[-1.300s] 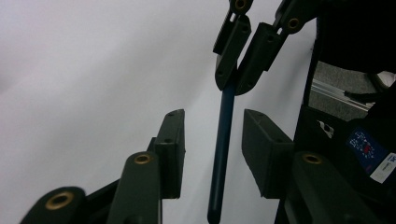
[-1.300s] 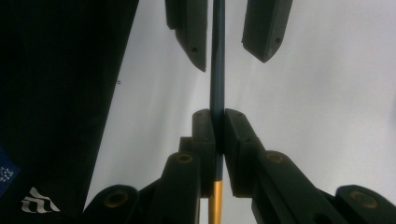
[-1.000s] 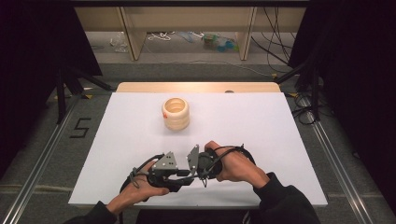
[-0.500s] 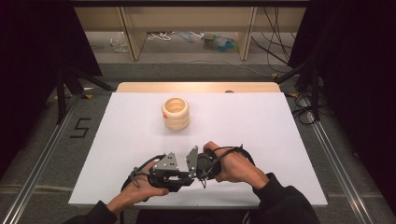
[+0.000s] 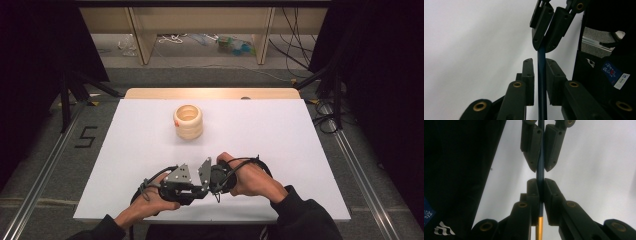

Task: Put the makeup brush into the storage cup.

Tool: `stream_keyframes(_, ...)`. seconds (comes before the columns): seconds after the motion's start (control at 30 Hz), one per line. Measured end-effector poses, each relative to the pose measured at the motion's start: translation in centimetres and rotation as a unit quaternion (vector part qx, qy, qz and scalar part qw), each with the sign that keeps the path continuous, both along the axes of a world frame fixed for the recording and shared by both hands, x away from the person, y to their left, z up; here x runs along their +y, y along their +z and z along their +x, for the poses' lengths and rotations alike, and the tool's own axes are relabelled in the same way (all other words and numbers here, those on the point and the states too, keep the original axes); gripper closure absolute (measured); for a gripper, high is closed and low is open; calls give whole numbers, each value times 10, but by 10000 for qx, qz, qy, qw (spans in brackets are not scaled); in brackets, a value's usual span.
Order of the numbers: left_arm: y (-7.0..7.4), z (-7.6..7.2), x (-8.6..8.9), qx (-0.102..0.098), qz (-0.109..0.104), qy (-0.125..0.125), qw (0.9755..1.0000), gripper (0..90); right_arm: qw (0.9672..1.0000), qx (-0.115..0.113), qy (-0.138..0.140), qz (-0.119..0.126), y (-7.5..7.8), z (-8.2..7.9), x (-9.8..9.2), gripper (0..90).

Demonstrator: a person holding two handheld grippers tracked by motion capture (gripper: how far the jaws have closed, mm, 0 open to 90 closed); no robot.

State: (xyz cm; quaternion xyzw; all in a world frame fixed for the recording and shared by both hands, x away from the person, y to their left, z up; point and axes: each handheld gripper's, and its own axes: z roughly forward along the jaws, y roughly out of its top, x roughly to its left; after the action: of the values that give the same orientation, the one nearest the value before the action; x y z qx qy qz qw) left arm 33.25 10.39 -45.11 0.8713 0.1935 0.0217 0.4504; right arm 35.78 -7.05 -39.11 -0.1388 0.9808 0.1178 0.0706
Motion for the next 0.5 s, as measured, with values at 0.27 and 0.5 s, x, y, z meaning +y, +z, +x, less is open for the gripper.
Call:
stream_keyframes(0.27, 1, -1, 0, 13, 22, -103, 9999, 831, 10000, 6, 57, 2, 0, -1, 0, 836)
stream_keyframes(0.5, 0, -1, 1, -52, -3, -150, 9999, 837, 9999, 25, 146, 3, 0, -2, -1, 831)
